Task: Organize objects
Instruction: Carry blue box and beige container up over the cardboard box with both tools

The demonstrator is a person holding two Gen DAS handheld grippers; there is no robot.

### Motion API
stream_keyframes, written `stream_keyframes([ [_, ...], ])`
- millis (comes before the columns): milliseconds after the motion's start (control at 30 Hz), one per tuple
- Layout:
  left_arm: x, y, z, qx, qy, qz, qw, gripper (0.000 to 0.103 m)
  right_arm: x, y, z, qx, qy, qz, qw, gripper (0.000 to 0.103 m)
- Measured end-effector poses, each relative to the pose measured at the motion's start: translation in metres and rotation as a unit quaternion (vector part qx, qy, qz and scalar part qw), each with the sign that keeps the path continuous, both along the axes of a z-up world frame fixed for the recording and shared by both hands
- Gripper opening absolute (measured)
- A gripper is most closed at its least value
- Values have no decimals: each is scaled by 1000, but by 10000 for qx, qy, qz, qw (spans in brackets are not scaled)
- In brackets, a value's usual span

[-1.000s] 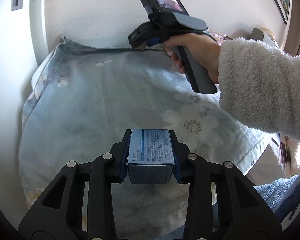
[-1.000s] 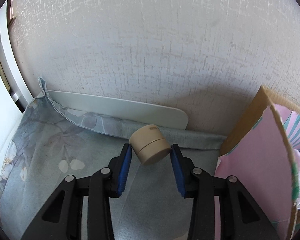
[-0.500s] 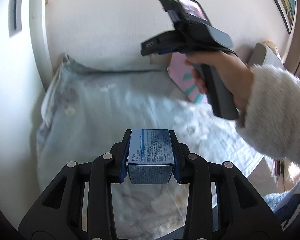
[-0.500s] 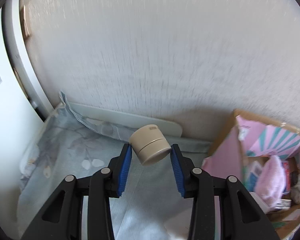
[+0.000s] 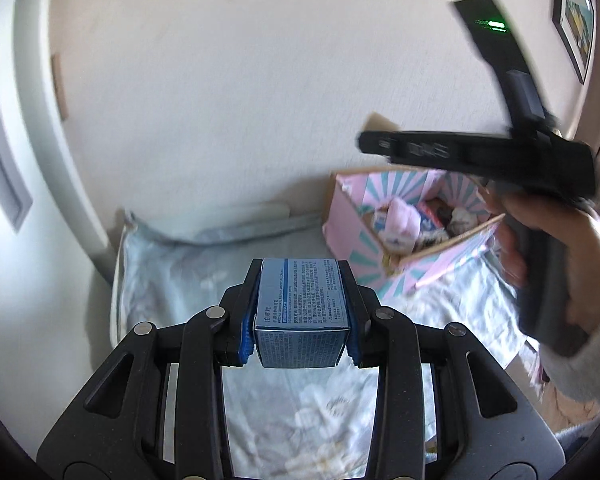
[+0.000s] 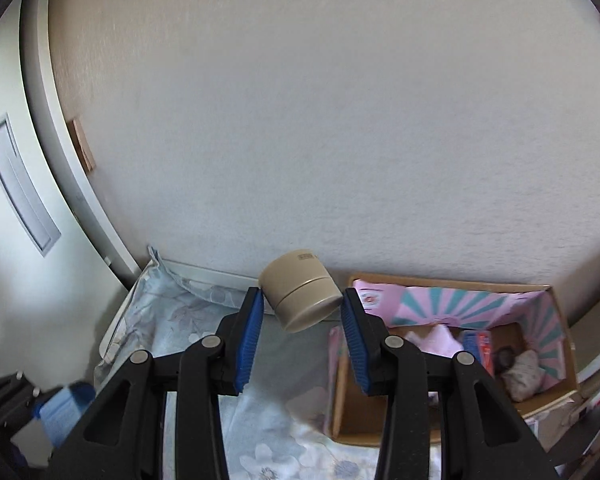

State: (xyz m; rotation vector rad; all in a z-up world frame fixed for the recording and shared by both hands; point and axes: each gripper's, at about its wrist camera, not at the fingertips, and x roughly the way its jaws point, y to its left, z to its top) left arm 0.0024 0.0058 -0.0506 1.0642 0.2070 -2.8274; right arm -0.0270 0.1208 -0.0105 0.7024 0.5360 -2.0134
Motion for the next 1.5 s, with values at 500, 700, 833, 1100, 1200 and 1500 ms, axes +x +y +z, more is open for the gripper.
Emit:
stream_keyframes([
  [500, -62, 62, 26, 114, 8, -301, 9995, 31, -24, 117, 40, -178, 105, -861, 9961, 37],
  [700, -74, 88, 21, 172, -76, -527, 9984, 31, -31, 147, 37, -134, 86, -1157, 9932, 37],
  [833, -79, 102, 21, 161, -74, -650, 9977, 31, -34, 160, 42, -134, 106, -1276, 9917, 37],
  [1100, -92, 129, 23, 217, -84, -885, 9958, 31, -45, 184, 49, -105, 163, -1565, 9875, 37],
  [1200, -98, 139, 23, 230, -104, -943, 9952, 31, -52, 187, 48, -95, 152, -1645, 9862, 37],
  [1500, -129, 159, 15, 274, -400, -1062, 9932, 31, -82, 187, 36, 109, -30, -1556, 9878, 37],
])
